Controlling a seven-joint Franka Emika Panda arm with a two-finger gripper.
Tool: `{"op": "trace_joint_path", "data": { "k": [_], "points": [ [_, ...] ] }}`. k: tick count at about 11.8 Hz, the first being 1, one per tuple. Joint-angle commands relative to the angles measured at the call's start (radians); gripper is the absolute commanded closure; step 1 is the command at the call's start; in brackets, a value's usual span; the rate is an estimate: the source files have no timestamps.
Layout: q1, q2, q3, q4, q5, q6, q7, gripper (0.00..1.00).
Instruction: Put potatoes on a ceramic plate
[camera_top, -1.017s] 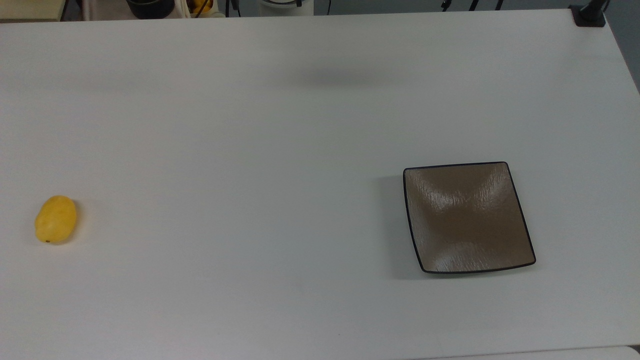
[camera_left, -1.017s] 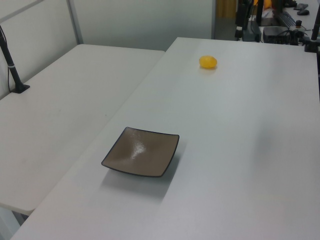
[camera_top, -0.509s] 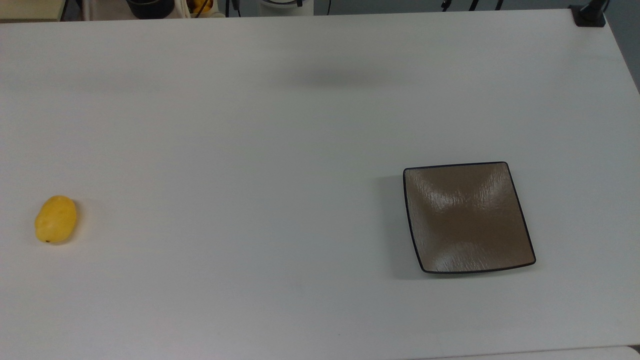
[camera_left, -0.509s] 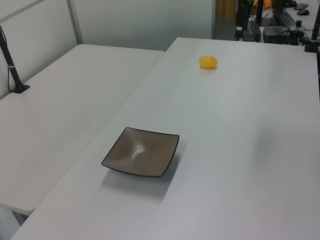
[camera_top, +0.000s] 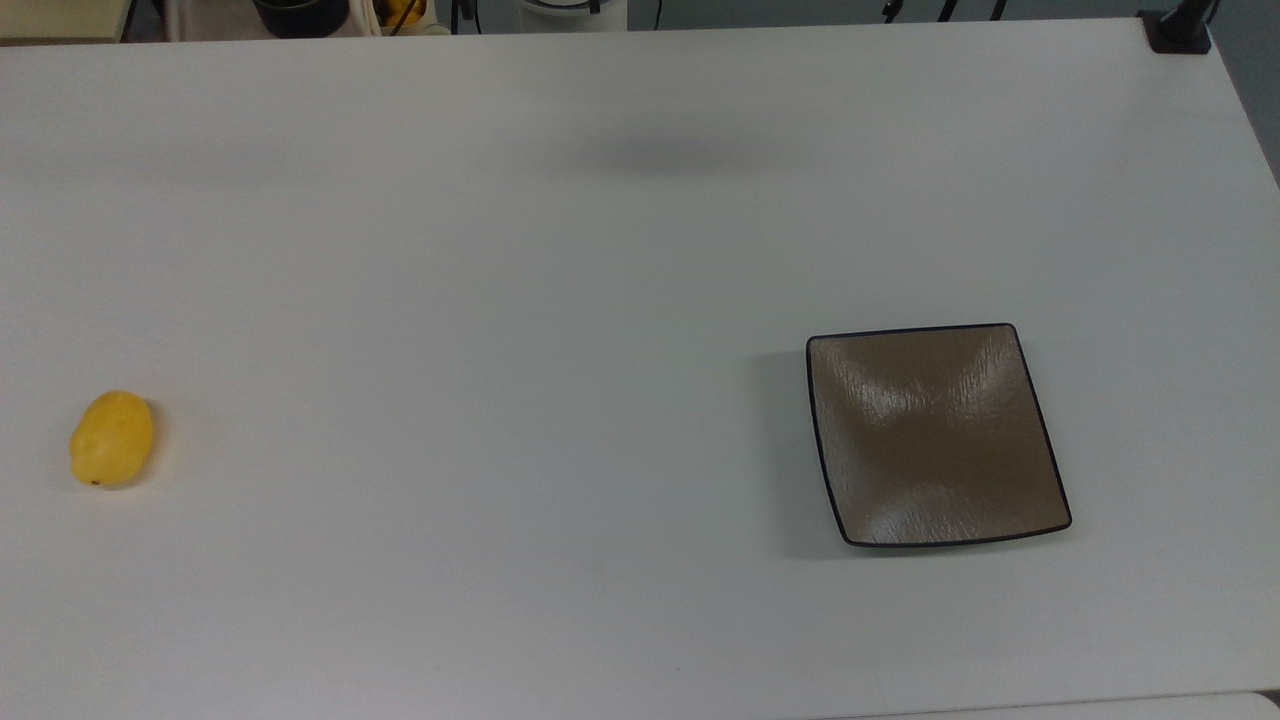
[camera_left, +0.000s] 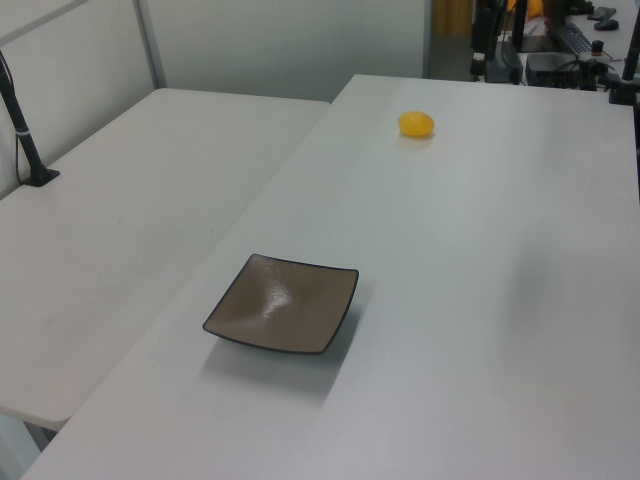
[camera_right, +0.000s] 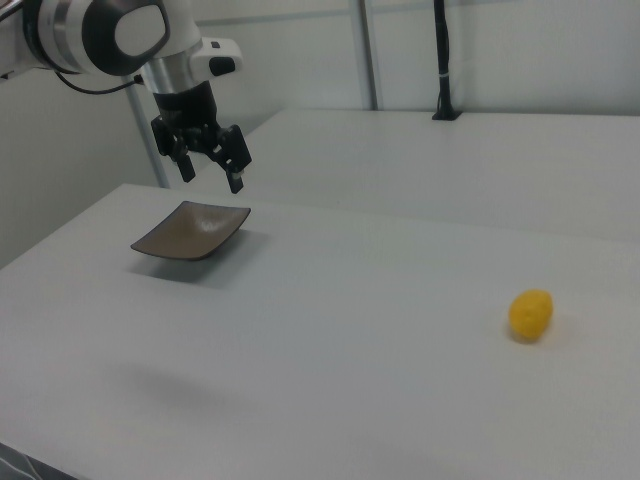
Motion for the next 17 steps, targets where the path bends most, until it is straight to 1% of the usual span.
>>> {"op": "trace_joint_path", "data": {
  "k": [1,2,4,5,7,8,9,10,11,13,17],
  "points": [
    [-0.014,-0.007,-0.007,-0.011,-0.009,0.016,-0.008,0.00],
    [-0.017,-0.004,-0.010,-0.005,-0.012,0.021,-0.008,0.00],
    [-0.034,0.047,-0.013,0.044,-0.020,0.027,-0.008,0.00],
    [-0.037,0.070,-0.031,0.071,-0.020,0.027,-0.008,0.00],
    [-0.039,0.128,-0.088,0.162,-0.020,0.033,-0.008,0.00],
    [-0.040,0.163,-0.112,0.200,-0.020,0.066,-0.004,0.00],
    [-0.043,0.186,-0.128,0.207,-0.020,0.137,0.030,0.00],
    [-0.065,0.209,-0.128,0.207,-0.020,0.201,0.064,0.00],
    [-0.083,0.243,-0.128,0.226,-0.020,0.246,0.078,0.00],
    [-0.123,0.333,-0.129,0.297,-0.020,0.297,0.078,0.00],
    [-0.190,0.468,-0.128,0.355,-0.020,0.442,0.078,0.00]
  ]
}}
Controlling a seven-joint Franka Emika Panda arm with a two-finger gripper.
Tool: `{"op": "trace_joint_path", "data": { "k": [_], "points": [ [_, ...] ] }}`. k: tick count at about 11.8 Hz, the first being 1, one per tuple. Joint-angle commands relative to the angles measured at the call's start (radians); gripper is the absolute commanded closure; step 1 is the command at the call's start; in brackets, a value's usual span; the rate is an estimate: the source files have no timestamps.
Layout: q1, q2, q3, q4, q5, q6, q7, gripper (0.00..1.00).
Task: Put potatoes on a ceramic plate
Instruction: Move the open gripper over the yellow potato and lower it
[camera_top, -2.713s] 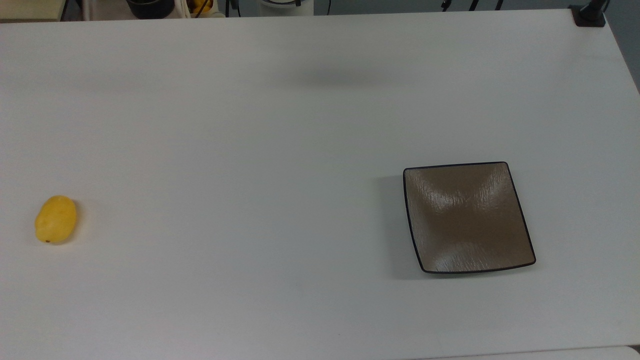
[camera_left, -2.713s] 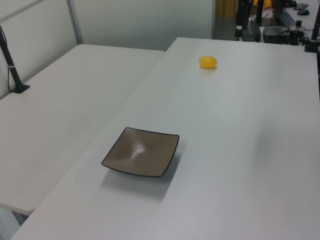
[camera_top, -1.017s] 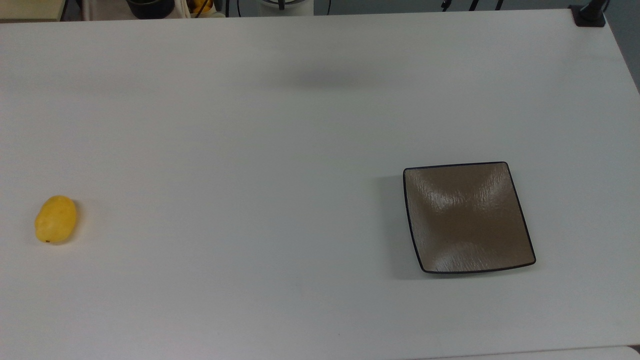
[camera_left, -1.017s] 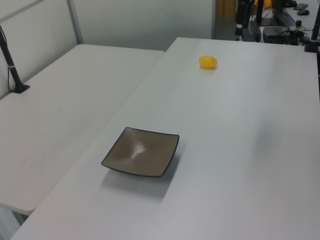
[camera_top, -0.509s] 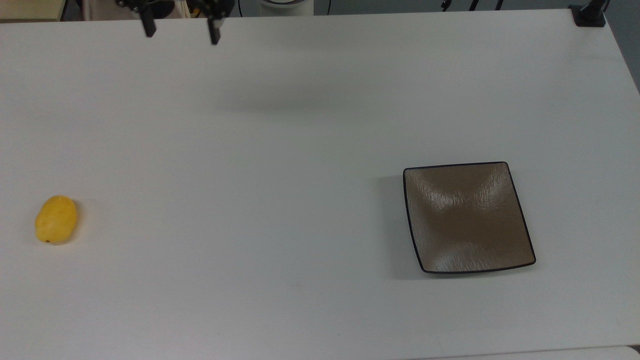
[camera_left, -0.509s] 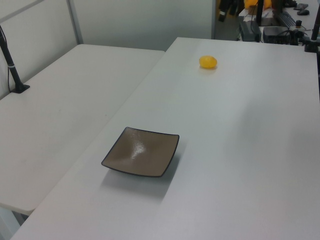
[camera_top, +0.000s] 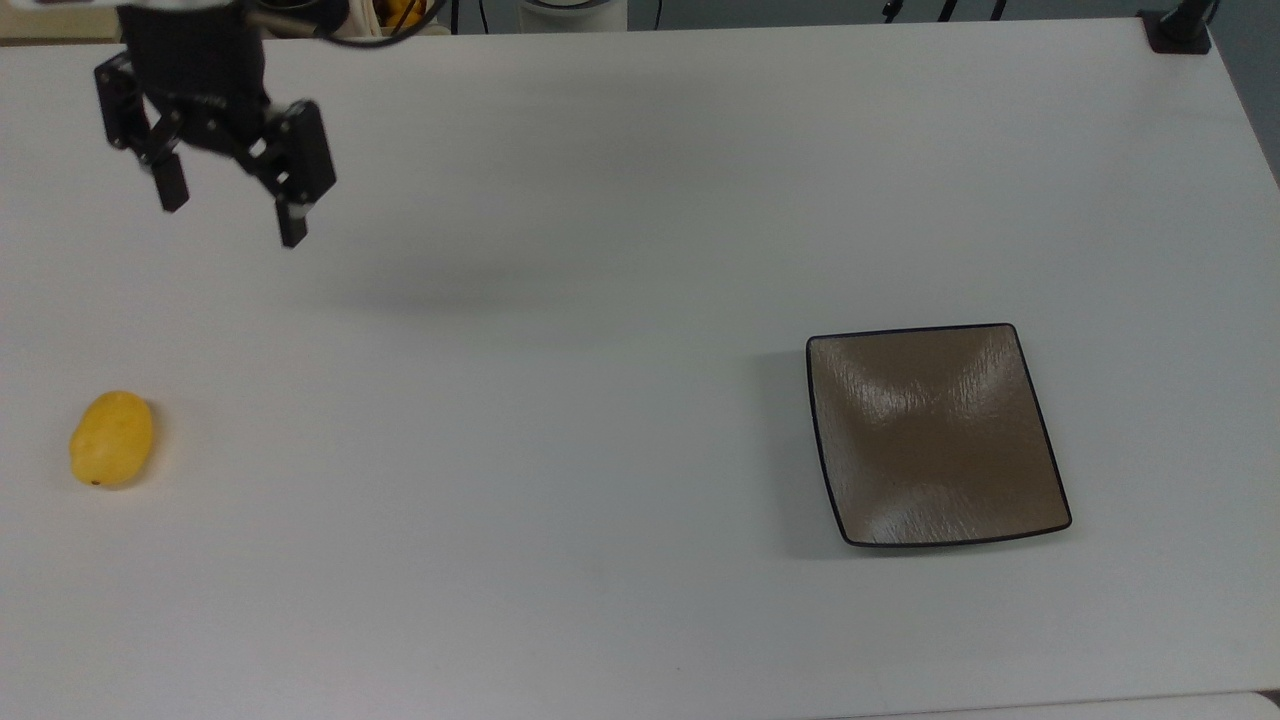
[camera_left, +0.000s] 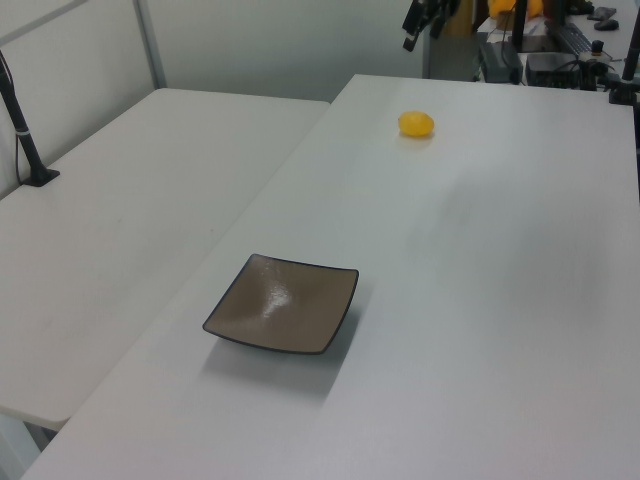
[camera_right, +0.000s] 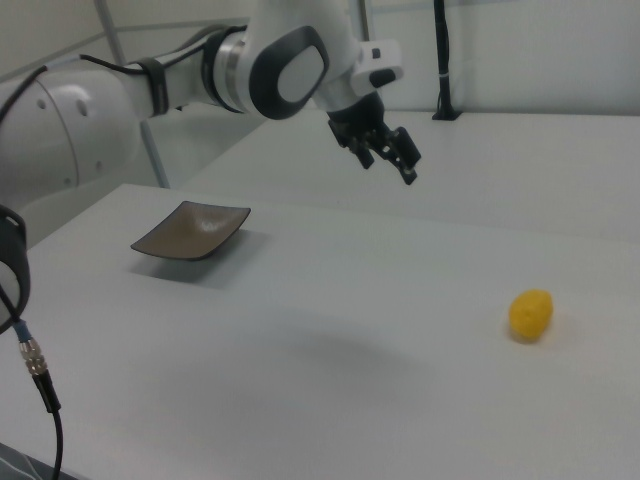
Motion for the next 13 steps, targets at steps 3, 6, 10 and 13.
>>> {"op": "trace_joint_path", "data": {
  "k": [3,6,10,13],
  "points": [
    [-0.084,0.177,0.000,0.076,-0.011,0.184,0.025,0.00],
    [-0.132,0.255,0.005,0.079,-0.011,0.281,0.022,0.00],
    [-0.181,0.353,0.005,0.107,-0.014,0.334,-0.056,0.00],
    [-0.218,0.419,0.006,0.157,-0.014,0.335,-0.174,0.00]
  ]
}}
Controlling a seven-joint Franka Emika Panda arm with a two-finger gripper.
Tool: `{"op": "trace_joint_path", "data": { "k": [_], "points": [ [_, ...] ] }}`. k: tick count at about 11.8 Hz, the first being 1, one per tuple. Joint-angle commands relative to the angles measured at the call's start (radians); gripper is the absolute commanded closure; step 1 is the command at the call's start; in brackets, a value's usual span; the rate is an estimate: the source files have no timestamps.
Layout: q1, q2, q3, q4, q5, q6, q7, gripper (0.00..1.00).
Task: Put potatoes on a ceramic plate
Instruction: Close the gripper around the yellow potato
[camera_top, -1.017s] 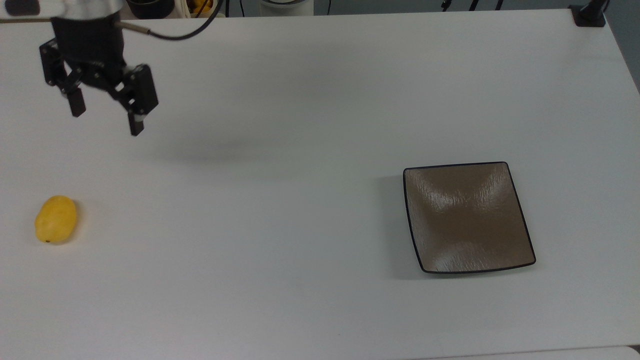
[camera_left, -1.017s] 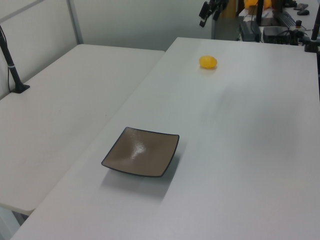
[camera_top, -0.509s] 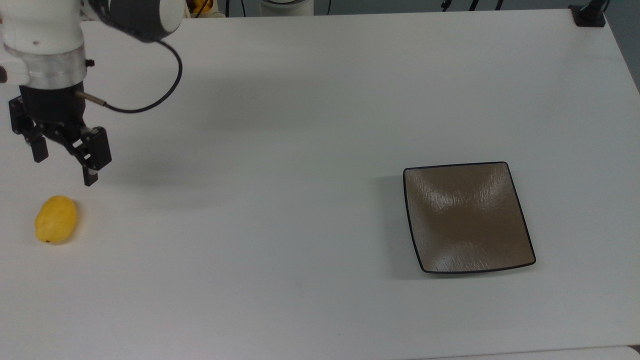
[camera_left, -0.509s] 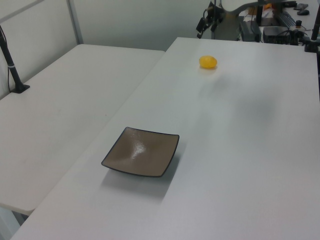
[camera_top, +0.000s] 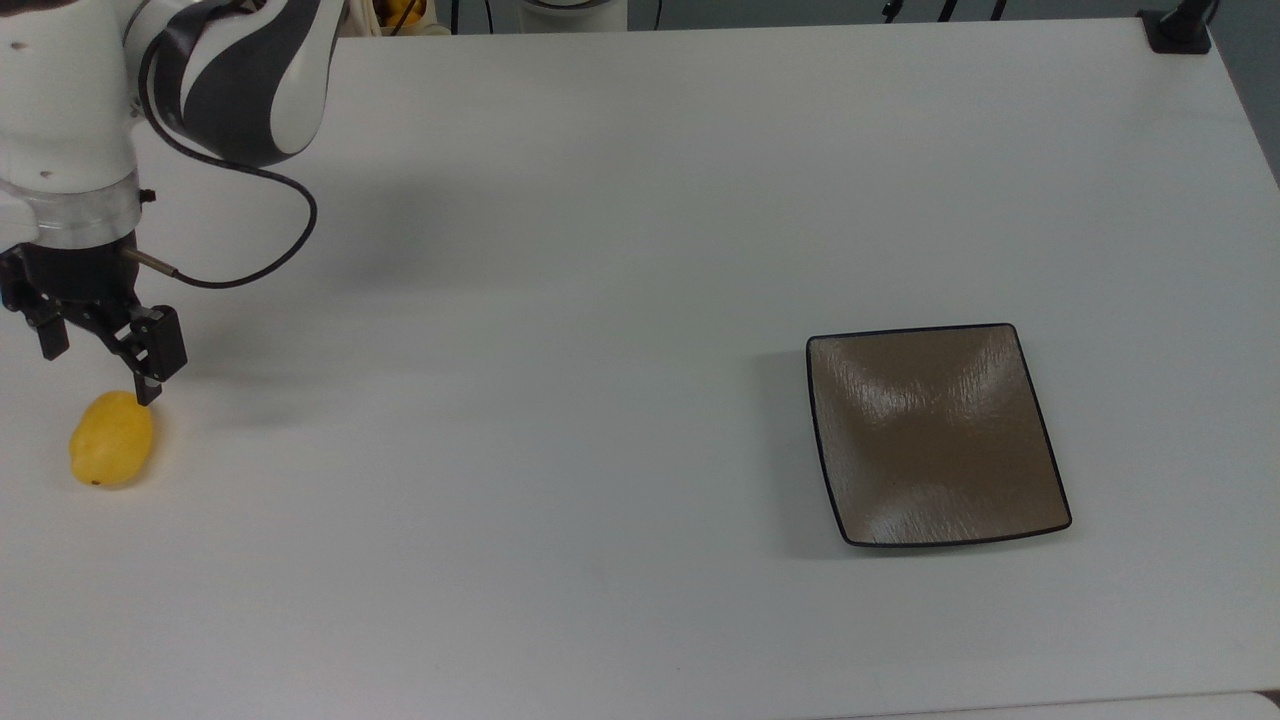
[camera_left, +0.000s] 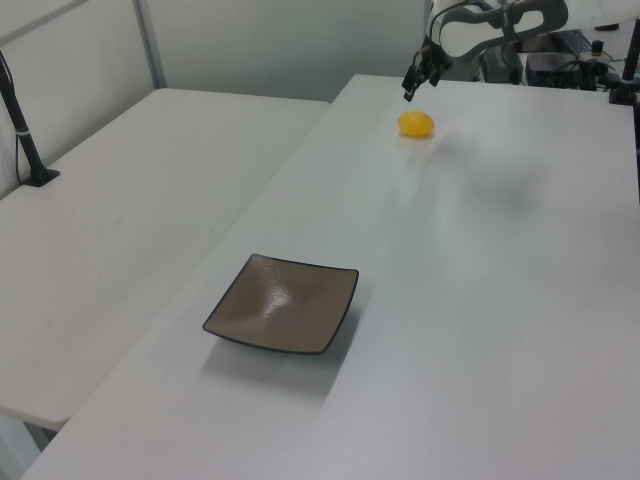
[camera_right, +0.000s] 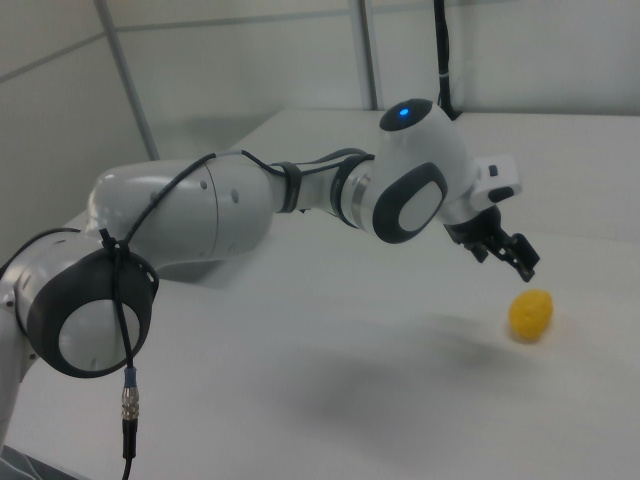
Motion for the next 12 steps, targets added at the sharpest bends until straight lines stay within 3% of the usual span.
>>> {"op": "trace_joint_path", "data": {
  "k": [1,12],
  "points": [
    [-0.034,0.096,0.007,0.103,-0.013,0.007,-0.094,0.00],
    [-0.045,0.240,0.009,0.121,-0.013,0.174,-0.116,0.00]
  ]
}}
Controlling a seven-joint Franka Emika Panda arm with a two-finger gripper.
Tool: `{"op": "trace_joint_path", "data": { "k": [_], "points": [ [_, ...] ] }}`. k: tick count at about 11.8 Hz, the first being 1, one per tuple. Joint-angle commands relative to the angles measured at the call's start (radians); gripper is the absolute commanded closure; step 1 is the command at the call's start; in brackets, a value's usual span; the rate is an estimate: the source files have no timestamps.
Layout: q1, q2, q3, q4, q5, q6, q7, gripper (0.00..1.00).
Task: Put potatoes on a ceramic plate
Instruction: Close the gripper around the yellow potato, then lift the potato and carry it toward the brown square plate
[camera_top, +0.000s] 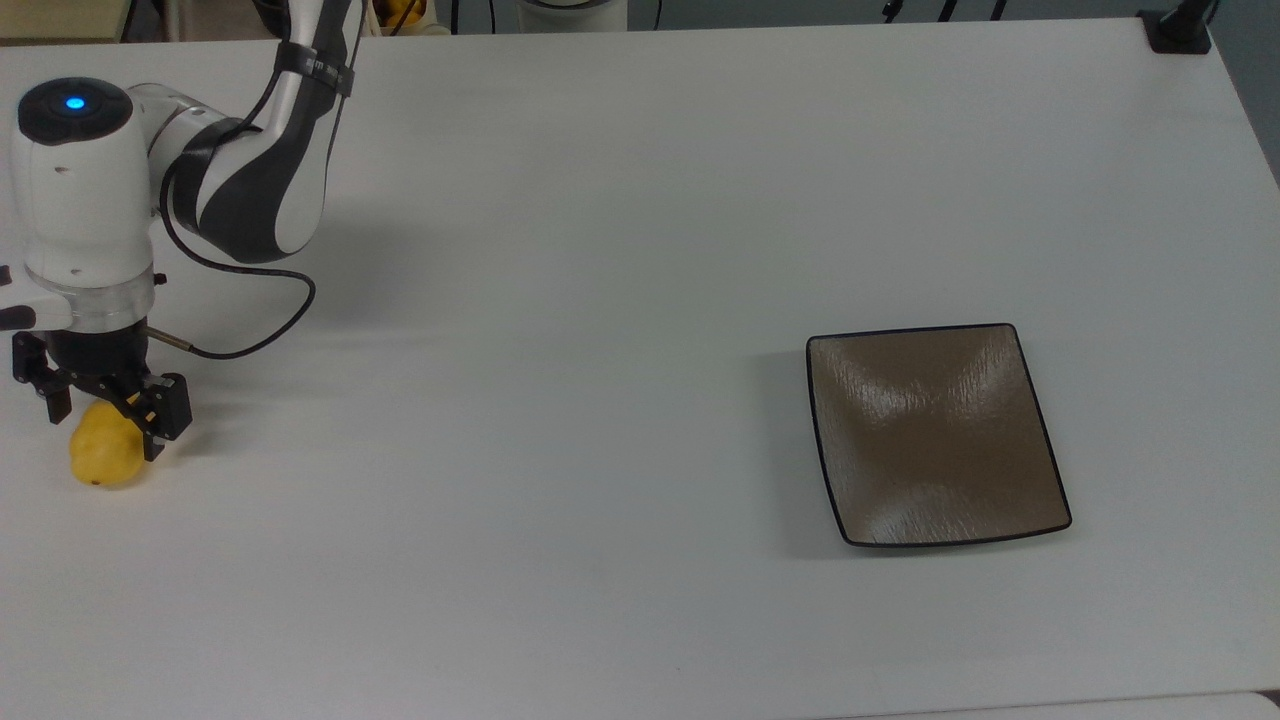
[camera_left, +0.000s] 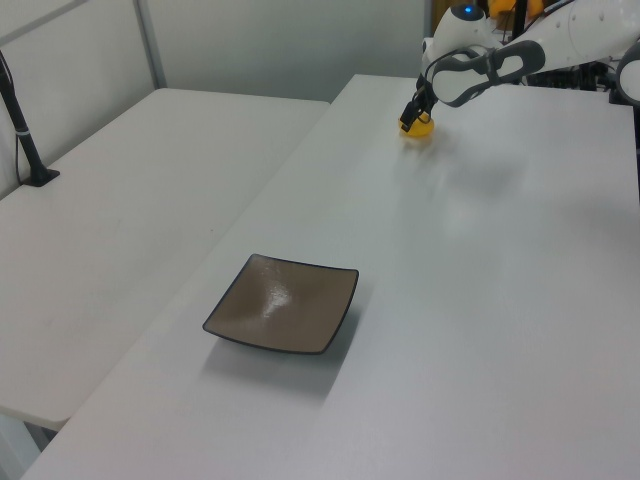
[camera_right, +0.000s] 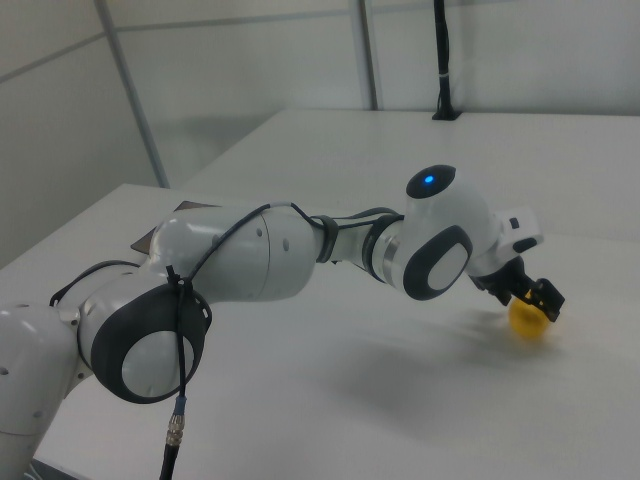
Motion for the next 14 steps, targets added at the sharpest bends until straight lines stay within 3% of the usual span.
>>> {"op": "trace_joint_path", "data": {
  "k": [1,2,3,5,6,11,14],
  "points": [
    [-0.008,0.035,0.007,0.023,-0.013,0.041,-0.019,0.00],
    [-0.008,0.035,0.006,0.020,-0.013,0.042,-0.019,0.05],
    [-0.008,0.035,0.007,0.019,-0.013,0.042,-0.019,0.19],
    [-0.008,0.034,0.009,0.019,-0.011,0.040,-0.014,0.62],
    [-0.008,0.031,0.009,0.017,-0.008,0.039,-0.011,0.78],
    [0.007,-0.087,0.023,-0.050,0.004,0.002,-0.002,0.79],
    [0.012,-0.228,0.078,-0.075,-0.002,-0.188,0.012,0.79]
  ]
}}
